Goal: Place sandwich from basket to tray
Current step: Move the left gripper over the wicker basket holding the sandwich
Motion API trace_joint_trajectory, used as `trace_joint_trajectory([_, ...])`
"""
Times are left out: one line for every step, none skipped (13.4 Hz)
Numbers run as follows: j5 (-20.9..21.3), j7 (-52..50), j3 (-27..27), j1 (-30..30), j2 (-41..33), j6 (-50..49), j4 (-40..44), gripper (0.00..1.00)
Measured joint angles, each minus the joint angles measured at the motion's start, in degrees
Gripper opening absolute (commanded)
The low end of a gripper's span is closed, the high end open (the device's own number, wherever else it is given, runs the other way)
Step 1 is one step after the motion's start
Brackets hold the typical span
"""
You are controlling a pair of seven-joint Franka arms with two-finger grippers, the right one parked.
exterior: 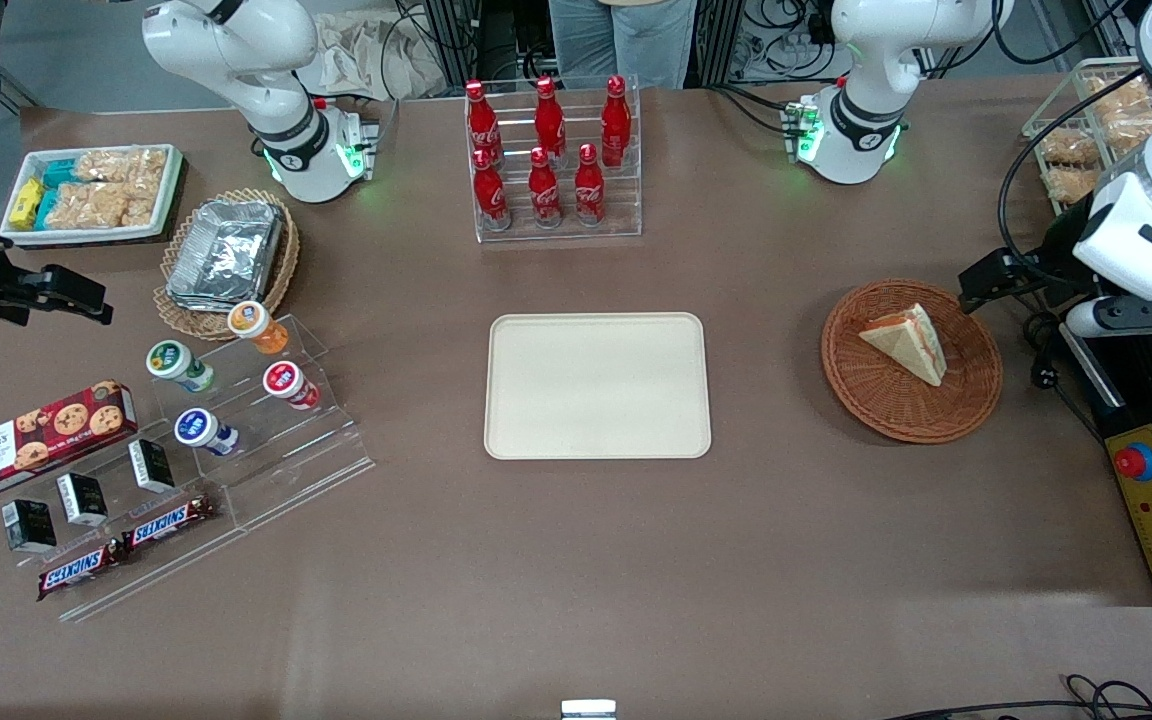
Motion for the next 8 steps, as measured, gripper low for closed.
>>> trace_joint_trajectory([0.0, -0.04, 0.03, 0.02, -0.01, 0.0, 0.01, 1.0])
trace_joint_trajectory([0.0, -0.27, 0.05, 0.04, -0.02, -0.04, 0.01, 1.0])
trace_joint_trajectory([0.01, -1.01, 0.06, 0.05, -0.02, -0.05, 0.01, 1.0])
trace_joint_trajectory([0.31, -2.28, 0.07, 0.05, -0.02, -0.05, 0.01, 1.0])
trace_joint_trajectory([1.05, -3.67, 0.06, 0.05, -0.02, -0.14, 0.0, 1.0])
trace_joint_trajectory([1.86, -5.36, 0.05, 0.05, -0.02, -0.36, -0.04, 1.0])
trace_joint_trajectory([2.31, -6.89, 0.03, 0.04, -0.05, -0.54, -0.14, 1.0])
trace_joint_trajectory([2.62, -7.98, 0.03, 0.04, -0.16, -0.72, -0.25, 1.0])
